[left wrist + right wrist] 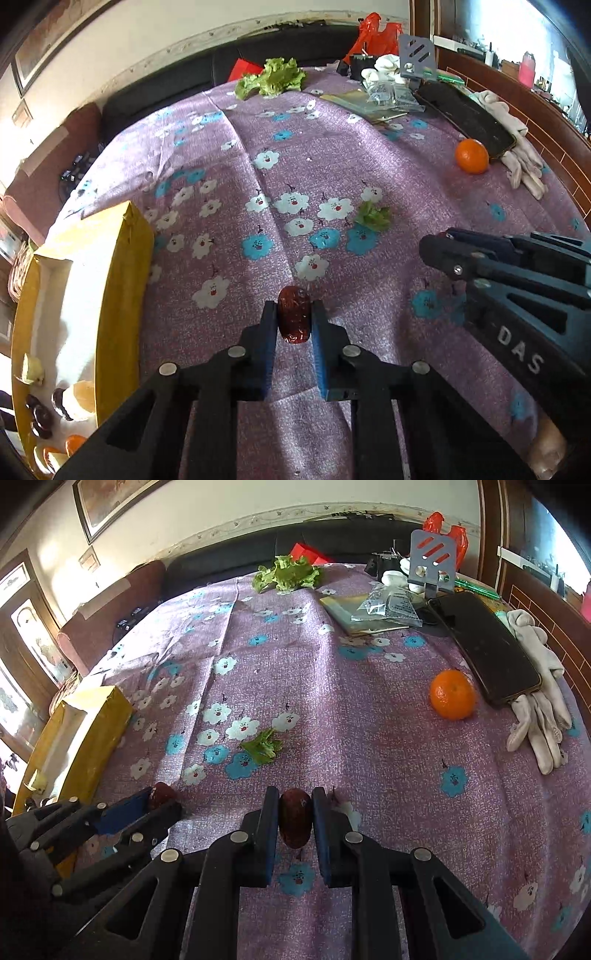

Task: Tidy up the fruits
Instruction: 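Grasp a red date with the right tool while the left tool grasps another date, then carry both red dates over the box and open both tools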

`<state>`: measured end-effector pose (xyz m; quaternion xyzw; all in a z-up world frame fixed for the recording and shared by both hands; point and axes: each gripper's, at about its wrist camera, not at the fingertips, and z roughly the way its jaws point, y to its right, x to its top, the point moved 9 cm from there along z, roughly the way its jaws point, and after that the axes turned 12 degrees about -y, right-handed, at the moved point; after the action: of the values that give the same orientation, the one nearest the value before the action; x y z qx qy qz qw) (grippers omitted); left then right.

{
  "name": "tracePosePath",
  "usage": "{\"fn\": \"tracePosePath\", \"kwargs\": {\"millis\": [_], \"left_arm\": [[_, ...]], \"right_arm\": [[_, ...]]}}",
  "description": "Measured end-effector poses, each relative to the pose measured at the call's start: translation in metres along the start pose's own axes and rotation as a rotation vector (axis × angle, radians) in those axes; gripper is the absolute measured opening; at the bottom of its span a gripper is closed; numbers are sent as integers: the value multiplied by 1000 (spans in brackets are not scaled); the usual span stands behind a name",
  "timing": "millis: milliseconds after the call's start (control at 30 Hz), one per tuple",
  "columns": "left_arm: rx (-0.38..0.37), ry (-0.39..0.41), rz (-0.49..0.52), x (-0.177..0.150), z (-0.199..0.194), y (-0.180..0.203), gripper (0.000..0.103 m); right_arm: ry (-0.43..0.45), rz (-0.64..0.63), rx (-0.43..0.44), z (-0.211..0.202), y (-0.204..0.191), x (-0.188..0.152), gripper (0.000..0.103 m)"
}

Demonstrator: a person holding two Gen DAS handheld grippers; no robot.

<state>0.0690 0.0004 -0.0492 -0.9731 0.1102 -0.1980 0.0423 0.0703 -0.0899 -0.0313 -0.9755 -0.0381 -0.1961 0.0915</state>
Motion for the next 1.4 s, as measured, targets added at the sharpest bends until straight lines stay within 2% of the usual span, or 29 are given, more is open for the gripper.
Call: {"fn": "tracePosePath", "kwargs": {"millis": [167,367,600,700,833,900,1033,1067,1233,1300,1400], "left_arm": [[-64,36,-60,-7,-22,-8,17],[-162,104,-150,-21,-71,-31,17],[-257,209,-286,-61,-140,-83,17],[-252,256,-369,-81,-165,-114,17],[-193,320,-468,-109,-197,-155,17],[-179,338,-494,-120,-209,-169,17],[-149,375,-505,-135,-223,-182,17],[-152,379,-506,-137,-224,-185,17],[-151,384,-519,-150,-222,-199,17],[-147,382,-524,-156,-218,-204,17],[-127,363,-529,-162,-207,-210,17]], "right_arm": [[10,1,-3,-2,1,1,19],[34,-8,5,-8,-2,1,19],[73,-25,47,-21,-13,-1,19],[85,-42,65,-26,-21,-2,19],[97,-70,92,-32,-32,-5,19],[90,-81,163,-36,-41,-7,19],[31,-82,480,-52,-65,-12,20],[27,-79,523,-57,-69,-12,20],[20,-56,641,-81,-88,-25,20],[5,-61,625,-83,-102,-33,20],[-12,-160,557,-85,-153,-52,20]]}}
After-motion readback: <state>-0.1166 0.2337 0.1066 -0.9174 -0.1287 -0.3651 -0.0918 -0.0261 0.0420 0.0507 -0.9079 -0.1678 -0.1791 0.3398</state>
